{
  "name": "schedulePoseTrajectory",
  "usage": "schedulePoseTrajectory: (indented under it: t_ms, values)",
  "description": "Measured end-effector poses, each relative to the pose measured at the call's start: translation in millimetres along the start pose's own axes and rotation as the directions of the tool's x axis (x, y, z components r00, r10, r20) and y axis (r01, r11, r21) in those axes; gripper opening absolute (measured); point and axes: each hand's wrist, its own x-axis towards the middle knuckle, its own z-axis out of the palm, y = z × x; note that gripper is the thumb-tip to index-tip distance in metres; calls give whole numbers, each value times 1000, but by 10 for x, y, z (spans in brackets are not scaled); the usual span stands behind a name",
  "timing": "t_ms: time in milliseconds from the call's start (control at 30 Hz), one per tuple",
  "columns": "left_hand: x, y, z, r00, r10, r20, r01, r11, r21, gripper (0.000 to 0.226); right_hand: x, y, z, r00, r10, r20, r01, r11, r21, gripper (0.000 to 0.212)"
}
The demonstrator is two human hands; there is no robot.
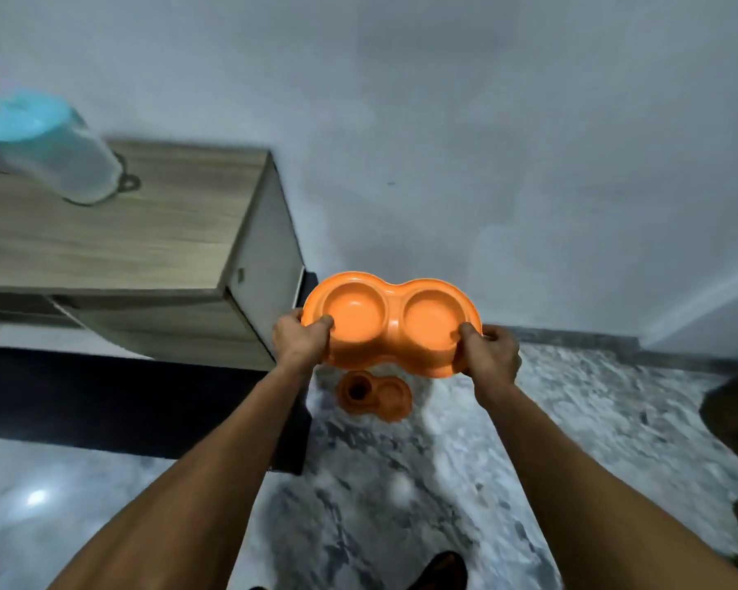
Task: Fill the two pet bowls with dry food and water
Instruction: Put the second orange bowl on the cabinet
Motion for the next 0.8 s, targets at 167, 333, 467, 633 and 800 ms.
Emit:
schedulePoseTrajectory:
  t_ms: [167,333,467,633,800]
  values:
    - [105,97,-1174,997,41,-62,-47,995,-93,40,-891,-469,603,990,-137,26,137,990,-13,62]
    - [288,-13,-2393,993,44,-111,-60,987,-147,38,-1809,-725,1355,976,-206,68,208,978,-25,63]
    - [518,-157,-3249,989,15,-149,-42,983,-181,42,-2418,-871,1984,962,-240,128,245,969,-21,61]
    - [920,-288,-4157,975,-15,-222,-29,981,-193,38,-2961,-1055,2838,939,-271,211,284,958,-30,60]
    - [1512,-417,-4839,964,-35,-263,-22,977,-213,37,-3282,-1235,3690,916,-282,285,302,953,-26,59]
